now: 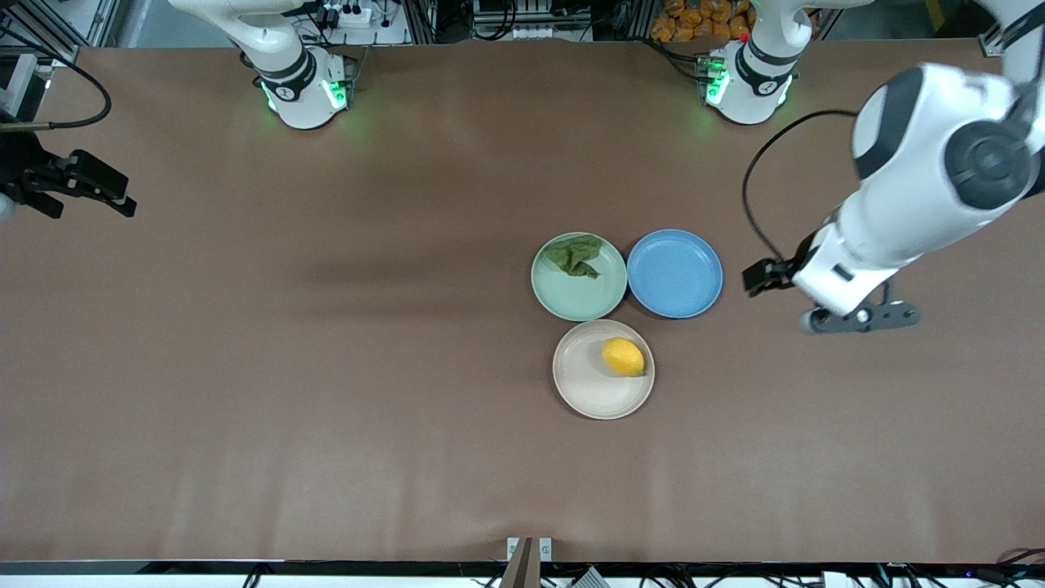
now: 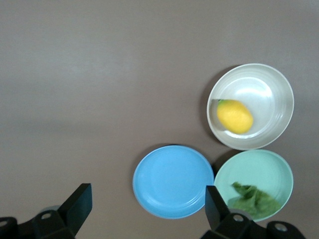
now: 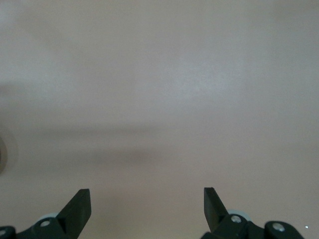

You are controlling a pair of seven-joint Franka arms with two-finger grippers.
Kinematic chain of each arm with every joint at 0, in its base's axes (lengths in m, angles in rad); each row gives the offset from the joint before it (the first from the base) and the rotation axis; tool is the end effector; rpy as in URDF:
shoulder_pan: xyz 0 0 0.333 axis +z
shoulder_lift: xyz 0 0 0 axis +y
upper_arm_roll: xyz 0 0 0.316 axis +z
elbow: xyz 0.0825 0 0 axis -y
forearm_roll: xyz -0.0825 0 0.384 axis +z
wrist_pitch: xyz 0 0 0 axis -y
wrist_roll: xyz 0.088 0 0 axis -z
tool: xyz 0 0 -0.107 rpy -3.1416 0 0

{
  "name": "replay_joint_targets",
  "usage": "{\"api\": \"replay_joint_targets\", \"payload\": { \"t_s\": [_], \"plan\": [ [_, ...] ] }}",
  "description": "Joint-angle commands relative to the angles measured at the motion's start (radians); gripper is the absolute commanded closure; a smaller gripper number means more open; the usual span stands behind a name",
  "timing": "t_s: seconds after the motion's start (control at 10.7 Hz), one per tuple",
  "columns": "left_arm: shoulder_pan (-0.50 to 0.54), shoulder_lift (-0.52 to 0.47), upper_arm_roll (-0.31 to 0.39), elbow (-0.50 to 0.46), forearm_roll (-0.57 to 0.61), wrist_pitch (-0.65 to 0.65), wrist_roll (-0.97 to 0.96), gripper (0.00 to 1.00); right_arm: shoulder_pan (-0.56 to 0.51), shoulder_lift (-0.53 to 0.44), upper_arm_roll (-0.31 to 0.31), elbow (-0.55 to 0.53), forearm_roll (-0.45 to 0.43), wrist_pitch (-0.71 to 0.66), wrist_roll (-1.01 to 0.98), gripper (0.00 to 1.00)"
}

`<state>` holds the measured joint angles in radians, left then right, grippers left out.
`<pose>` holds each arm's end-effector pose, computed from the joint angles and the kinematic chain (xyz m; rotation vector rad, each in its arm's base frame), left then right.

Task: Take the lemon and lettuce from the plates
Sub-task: 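Move the left gripper toward the lemon on the white plate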

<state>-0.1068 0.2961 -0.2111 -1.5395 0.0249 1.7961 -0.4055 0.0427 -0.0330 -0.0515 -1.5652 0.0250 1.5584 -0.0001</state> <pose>0.6190 -0.1857 0.4835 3.1146 0.1396 -0.0685 0.5433 -0.0026 0.6442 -3.1147 0.0125 -0.0409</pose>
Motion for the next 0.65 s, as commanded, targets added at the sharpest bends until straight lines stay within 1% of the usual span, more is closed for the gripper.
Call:
{"api": "replay_joint_targets", "payload": {
  "t_s": [0.0,0.19,0.37,0.56],
  "plan": [
    [-0.045,0.084,0.004,0.035,-0.016,0.061,-0.114,0.0,-0.021,-0.021,0.013,-0.015,-0.007,0.011,-0.015,0.0],
    [-0.08,0.141,0.006,0.035,-0.007,0.126,-0.226,0.0,-0.021,-0.021,0.013,-0.015,-0.005,0.017,-0.015,0.0],
    [-0.1,0.194,0.006,0.035,-0.007,0.202,-0.294,0.0,-0.021,-0.018,0.013,-0.015,0.004,0.019,-0.014,0.0],
    [-0.113,0.26,0.006,0.035,-0.007,0.303,-0.376,0.0,-0.018,-0.018,0.013,0.002,0.007,0.017,-0.012,0.0]
  ]
}}
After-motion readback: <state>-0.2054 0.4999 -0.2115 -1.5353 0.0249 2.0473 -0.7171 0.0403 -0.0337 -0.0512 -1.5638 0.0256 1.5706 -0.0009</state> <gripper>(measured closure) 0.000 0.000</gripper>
